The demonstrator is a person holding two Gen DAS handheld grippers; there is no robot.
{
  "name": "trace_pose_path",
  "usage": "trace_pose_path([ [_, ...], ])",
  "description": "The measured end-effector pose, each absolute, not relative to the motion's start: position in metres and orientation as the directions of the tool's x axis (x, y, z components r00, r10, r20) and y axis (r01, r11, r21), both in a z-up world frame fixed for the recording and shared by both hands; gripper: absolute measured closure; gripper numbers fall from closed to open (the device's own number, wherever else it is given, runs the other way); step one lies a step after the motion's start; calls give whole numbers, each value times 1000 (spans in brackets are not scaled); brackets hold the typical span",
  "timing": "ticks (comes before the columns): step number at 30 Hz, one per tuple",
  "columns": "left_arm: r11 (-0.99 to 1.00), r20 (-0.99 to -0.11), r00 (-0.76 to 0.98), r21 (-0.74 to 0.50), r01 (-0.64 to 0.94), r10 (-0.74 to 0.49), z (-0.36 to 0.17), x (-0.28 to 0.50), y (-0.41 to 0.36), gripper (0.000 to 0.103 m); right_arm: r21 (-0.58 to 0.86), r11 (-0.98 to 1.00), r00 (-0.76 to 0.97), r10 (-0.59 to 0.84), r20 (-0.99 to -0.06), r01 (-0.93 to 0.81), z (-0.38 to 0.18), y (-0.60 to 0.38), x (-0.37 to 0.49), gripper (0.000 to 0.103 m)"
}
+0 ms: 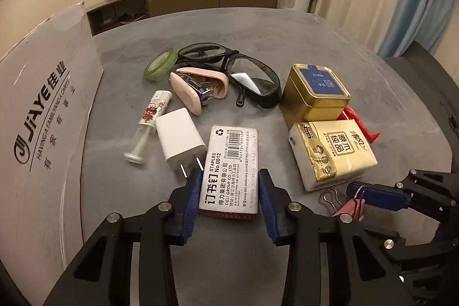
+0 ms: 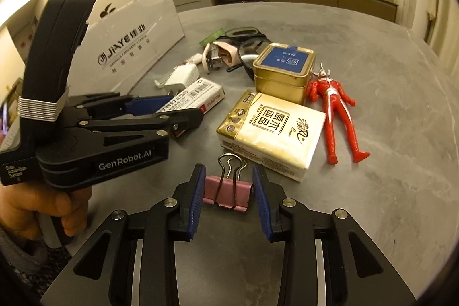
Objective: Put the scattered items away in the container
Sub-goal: 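Grasp the pink binder clips with the right tool while the left tool grasps the white staples box, then lift both held items and carry them over the white cardboard box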
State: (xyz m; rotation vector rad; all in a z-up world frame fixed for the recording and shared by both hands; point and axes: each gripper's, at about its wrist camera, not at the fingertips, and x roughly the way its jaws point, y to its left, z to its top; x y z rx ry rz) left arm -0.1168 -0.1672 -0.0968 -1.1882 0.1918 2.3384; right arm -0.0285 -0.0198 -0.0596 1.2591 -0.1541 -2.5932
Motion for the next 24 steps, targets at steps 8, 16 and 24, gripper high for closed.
trace_pose_path([
  [8, -858, -751, -507, -152, -490, 423, -69, -101, -180, 63, 263, -945, -602, -327, -728, 195, -45, -20, -17, 68],
  [16, -850, -696, -537, -210, -483, 477, -37, -89, -201, 64, 239, -950, -645, -312, -698, 202, -30, -24, -10, 68],
  [24, -756, -603, -459, -483, -441, 653, -22, -95, -243, 64, 249, -951, -666, -307, -680, 185, -21, -23, -9, 68],
])
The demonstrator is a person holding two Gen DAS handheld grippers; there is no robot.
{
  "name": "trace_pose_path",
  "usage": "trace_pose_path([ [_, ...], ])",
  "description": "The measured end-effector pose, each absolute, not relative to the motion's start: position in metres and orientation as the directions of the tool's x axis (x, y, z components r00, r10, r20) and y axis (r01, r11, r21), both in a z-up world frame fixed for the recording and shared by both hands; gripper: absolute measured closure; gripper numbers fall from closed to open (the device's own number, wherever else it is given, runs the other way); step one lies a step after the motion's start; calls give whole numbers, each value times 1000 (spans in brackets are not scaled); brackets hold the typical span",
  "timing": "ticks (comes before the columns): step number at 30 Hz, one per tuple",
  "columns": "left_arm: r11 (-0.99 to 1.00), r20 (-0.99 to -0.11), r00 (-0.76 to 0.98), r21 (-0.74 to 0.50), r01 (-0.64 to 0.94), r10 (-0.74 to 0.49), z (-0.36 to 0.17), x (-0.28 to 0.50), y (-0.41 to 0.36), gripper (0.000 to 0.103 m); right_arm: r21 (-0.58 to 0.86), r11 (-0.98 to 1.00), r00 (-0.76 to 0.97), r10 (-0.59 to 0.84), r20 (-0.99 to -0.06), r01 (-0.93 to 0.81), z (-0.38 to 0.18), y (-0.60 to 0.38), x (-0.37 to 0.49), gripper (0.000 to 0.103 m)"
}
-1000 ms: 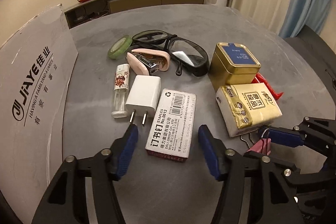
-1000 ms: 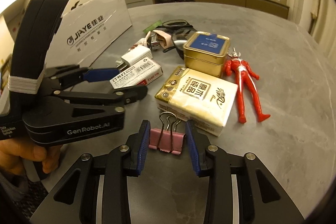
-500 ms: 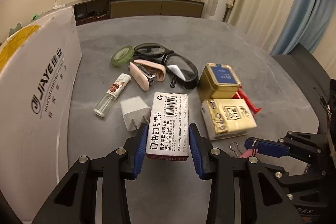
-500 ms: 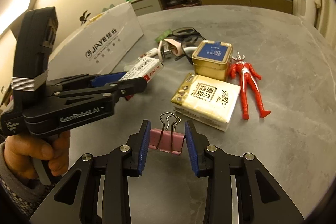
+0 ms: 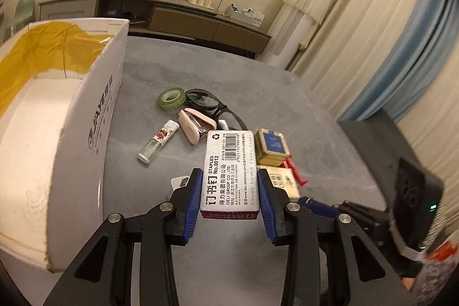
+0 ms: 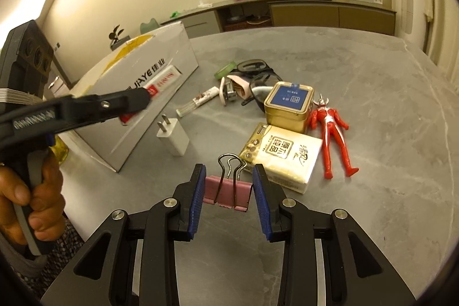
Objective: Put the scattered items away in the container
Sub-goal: 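Lift both held items and carry them over the white cardboard box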
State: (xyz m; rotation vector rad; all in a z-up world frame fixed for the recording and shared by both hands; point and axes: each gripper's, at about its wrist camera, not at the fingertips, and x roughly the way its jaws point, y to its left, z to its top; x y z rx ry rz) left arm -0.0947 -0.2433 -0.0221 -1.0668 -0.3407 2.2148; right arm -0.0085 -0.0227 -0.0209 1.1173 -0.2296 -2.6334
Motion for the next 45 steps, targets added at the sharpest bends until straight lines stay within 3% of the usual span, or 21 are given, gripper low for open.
trace_pose_path([
  [4, -670, -526, -417, -613, -419, 742, -14, -94, -259, 64, 278, -943, -672, -327, -665, 184, -14, -21, -8, 68],
  [7, -650, -498, -424, -645, -402, 756, -7, -94, -266, 64, 290, -938, -675, -340, -655, 191, -10, -21, -6, 68],
  [22, -915, -576, -713, -212, -343, 400, 42, -79, -266, 64, 239, -928, -737, -371, -565, 285, 37, -44, 8, 68],
  [35, -940, -545, -766, -193, -281, 341, 51, -106, -310, 64, 169, -905, -740, -418, -527, 391, 79, -115, 5, 68],
  [45, -926, -516, -771, -265, -270, 373, 49, -114, -355, 64, 138, -893, -722, -431, -541, 429, 96, -167, -24, 68],
])
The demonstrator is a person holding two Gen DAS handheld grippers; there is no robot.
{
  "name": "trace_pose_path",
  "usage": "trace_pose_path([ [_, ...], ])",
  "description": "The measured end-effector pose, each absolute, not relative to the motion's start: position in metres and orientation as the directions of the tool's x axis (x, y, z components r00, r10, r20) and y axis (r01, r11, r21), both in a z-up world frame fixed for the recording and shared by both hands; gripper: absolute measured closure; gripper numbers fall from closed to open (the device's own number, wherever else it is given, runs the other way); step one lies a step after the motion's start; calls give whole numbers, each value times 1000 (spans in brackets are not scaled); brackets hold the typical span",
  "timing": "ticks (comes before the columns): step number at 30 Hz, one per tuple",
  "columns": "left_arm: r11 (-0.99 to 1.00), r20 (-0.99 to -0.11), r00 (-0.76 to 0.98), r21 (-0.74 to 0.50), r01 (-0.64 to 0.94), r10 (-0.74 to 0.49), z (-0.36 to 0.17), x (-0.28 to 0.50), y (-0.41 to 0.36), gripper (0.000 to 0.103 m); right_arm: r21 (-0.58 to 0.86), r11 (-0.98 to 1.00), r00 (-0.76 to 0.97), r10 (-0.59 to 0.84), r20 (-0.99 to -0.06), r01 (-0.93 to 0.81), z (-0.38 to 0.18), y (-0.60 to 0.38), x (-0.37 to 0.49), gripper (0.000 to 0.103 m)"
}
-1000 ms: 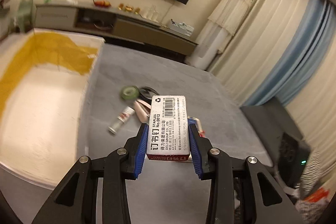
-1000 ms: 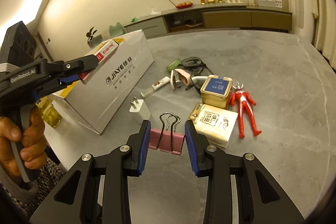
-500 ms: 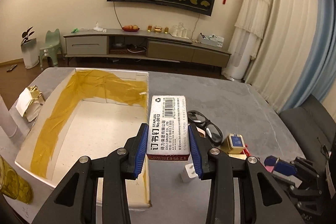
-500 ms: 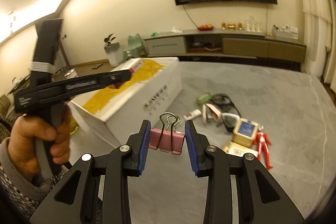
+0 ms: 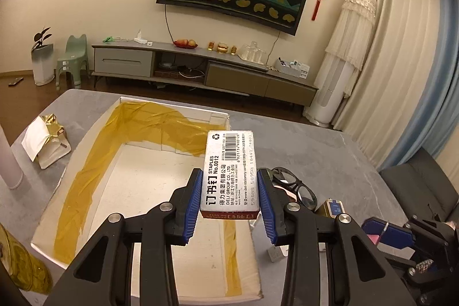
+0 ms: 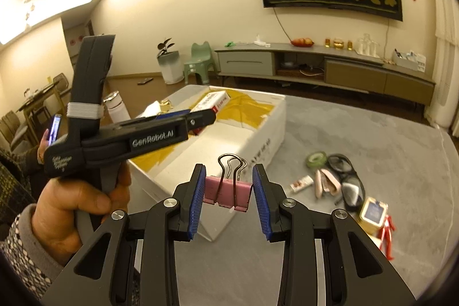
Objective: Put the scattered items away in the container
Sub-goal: 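Lift both held items and carry them over the white cardboard box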
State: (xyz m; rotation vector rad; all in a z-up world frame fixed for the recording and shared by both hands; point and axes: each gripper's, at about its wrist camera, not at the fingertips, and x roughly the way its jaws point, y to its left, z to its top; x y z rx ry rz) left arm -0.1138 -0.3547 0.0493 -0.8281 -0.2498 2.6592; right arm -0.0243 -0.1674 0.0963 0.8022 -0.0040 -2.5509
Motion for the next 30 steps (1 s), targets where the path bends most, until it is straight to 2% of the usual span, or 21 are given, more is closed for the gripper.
trace_pose_path([
  [11, -925, -510, -787, -324, -197, 346, 55, -120, -400, 64, 114, -875, -686, -444, -576, 470, 100, -217, -74, 68],
  [20, -937, -541, -772, -280, -209, 334, 61, -140, -411, 64, 50, -872, -675, -411, -613, 487, 99, -240, -118, 68],
  [30, -941, -631, -706, -294, -167, 322, 45, -185, -431, 64, 3, -870, -627, -358, -692, 494, 77, -262, -186, 68],
])
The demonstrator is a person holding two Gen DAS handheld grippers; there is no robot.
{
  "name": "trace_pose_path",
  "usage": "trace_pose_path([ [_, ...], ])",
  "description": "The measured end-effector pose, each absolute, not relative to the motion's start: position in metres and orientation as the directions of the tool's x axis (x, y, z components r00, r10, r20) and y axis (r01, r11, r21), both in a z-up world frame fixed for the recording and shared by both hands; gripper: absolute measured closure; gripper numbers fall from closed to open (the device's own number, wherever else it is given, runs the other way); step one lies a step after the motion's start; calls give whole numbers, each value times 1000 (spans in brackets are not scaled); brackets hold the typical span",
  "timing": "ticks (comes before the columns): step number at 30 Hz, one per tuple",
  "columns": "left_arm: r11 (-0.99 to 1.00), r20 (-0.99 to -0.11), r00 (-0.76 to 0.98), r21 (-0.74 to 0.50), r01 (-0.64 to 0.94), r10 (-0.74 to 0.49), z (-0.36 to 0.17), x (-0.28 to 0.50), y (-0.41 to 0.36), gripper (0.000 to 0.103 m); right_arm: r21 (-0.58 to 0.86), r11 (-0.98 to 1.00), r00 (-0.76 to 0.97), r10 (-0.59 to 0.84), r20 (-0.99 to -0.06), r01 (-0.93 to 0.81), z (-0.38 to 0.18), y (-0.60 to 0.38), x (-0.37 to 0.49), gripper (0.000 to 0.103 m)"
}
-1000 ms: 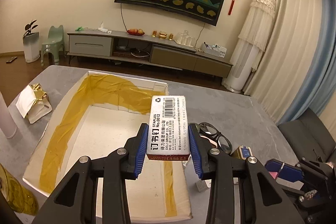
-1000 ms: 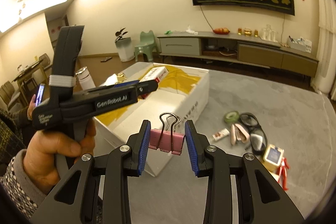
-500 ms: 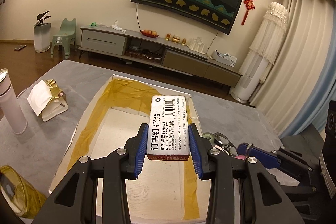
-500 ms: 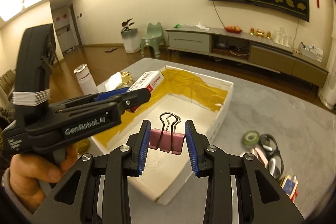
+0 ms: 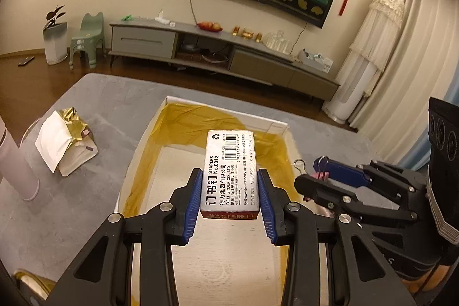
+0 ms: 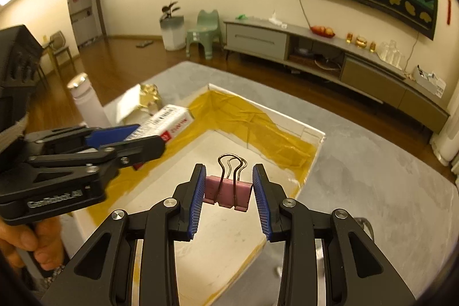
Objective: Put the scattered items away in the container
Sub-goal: 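Lift both held items and carry them over the white cardboard box, then open the left tool to drop the staples box while the right tool drops the clips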
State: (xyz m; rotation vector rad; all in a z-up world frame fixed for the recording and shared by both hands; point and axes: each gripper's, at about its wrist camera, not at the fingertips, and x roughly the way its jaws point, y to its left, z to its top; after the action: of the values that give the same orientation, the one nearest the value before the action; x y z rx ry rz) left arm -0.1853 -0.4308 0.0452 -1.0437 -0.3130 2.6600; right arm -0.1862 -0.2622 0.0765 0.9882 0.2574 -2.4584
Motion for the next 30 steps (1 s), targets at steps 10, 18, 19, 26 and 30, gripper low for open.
trace_pose_path([
  [10, -931, -664, -673, -348, -109, 327, 26, -210, -432, 64, -31, -872, -589, -304, -749, 488, 49, -277, -236, 66],
  [18, -893, -637, -681, -447, -55, 361, 23, -215, -448, 44, 32, -858, -567, -366, -738, 512, 53, -259, -235, 59],
  [19, -894, -636, -685, -445, -51, 356, 24, -214, -450, 44, 43, -858, -569, -375, -731, 511, 54, -256, -232, 59],
  [26, -902, -609, -715, -426, -70, 343, 38, -199, -455, 44, 169, -827, -575, -504, -645, 536, 72, -226, -186, 59],
  [30, -917, -608, -723, -387, -92, 329, 43, -192, -447, 44, 215, -799, -572, -563, -597, 562, 76, -212, -153, 59],
])
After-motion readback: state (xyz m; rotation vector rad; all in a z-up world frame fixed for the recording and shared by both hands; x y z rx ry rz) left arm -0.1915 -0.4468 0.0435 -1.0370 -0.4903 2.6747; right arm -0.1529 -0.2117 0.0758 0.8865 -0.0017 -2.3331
